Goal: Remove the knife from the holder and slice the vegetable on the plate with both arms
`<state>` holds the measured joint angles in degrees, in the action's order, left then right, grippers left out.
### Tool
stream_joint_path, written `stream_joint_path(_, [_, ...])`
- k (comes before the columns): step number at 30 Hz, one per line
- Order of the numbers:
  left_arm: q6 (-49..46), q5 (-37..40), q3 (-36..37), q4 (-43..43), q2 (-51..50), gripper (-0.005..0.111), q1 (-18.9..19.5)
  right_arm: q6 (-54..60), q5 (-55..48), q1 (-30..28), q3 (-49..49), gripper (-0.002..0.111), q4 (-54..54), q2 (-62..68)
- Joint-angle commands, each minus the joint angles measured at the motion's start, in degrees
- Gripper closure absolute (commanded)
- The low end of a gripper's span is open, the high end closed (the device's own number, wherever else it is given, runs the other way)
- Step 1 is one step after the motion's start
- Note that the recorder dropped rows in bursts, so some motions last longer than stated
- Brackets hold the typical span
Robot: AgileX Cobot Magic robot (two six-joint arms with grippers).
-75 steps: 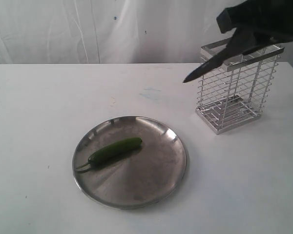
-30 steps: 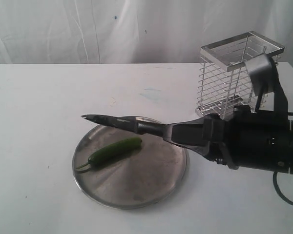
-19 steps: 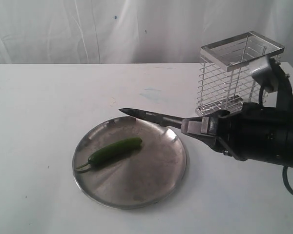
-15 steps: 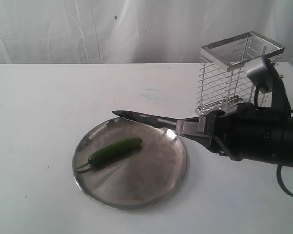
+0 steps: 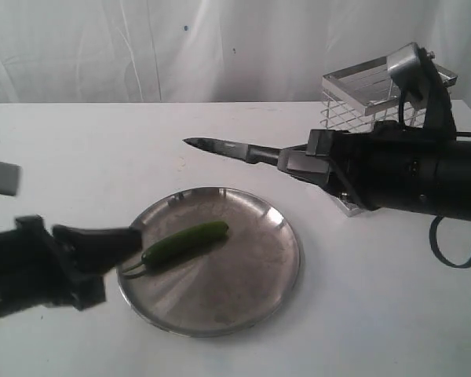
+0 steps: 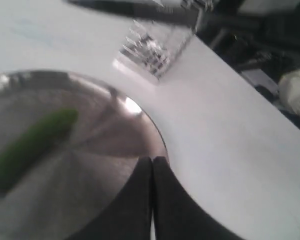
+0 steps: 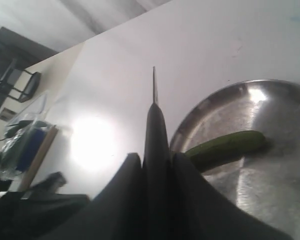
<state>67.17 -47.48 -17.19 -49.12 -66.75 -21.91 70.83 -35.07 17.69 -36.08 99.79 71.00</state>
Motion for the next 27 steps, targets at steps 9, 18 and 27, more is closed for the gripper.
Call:
stream_joint_path(9, [-1.49, -6.23, -14.10, -2.54, -21.07, 0.107, -12.64, 0.74, -5.37, -0.04, -1.31, 0.108, 0.16, -0.05])
stream_joint_path(18, [-1.77, -6.95, -17.67, 0.38, -23.28, 0.107, -12.64, 6.01, -5.66, -0.04, -1.13, 0.108, 0.16, 0.57])
stream_joint_path(27, [-2.94, -7.80, -17.55, 10.91, -23.64, 0.107, -12.64, 5.90, -10.27, 0.09, -0.44, 0.108, -2.83, 5.55])
